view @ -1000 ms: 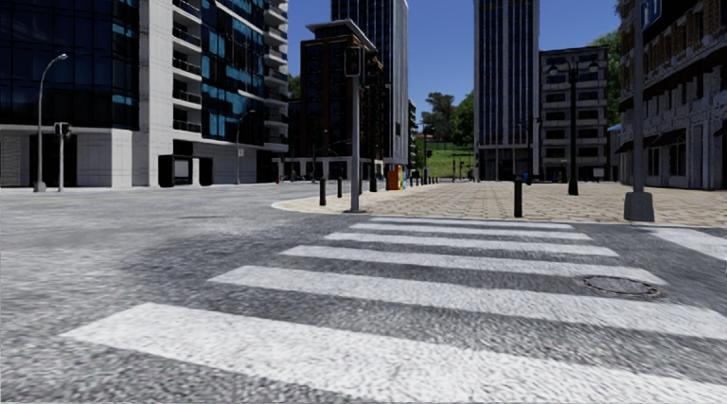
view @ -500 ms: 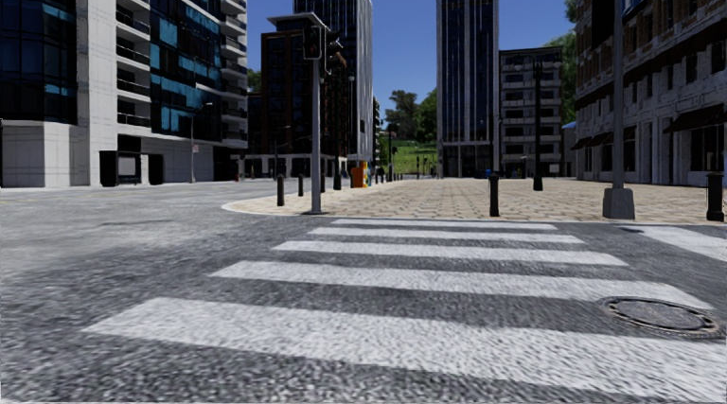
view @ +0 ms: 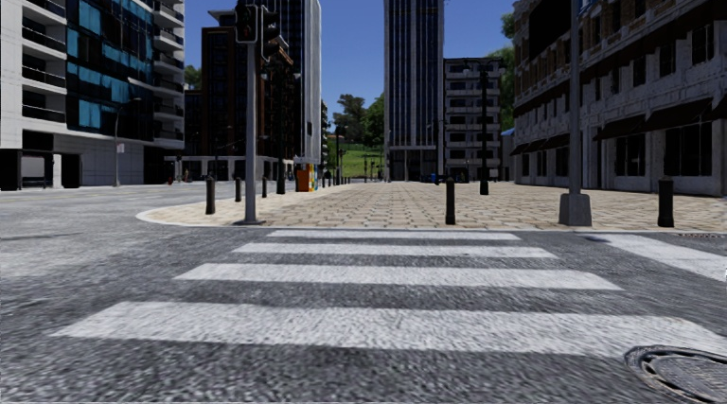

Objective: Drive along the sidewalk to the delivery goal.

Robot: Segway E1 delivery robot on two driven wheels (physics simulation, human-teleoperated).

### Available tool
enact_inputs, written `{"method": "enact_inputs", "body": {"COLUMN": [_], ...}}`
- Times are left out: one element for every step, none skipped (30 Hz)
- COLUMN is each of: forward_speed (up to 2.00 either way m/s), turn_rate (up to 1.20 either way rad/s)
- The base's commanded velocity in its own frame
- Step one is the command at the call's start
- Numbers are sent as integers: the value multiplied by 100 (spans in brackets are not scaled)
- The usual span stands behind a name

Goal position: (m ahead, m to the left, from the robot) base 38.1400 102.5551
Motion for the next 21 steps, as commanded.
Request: {"method": "enact_inputs", "body": {"forward_speed": [163, 163, 163, 163, 163, 163, 200, 200, 200, 200, 200, 200, 200, 200, 200, 200, 200, 200, 200, 200, 200], "turn_rate": [-40, -40, -38, -15, 0, 0, 0, 0, 0, 0, 0, 0, 0, 0, 0, 0, 0, 0, 0, 0, 0]}}
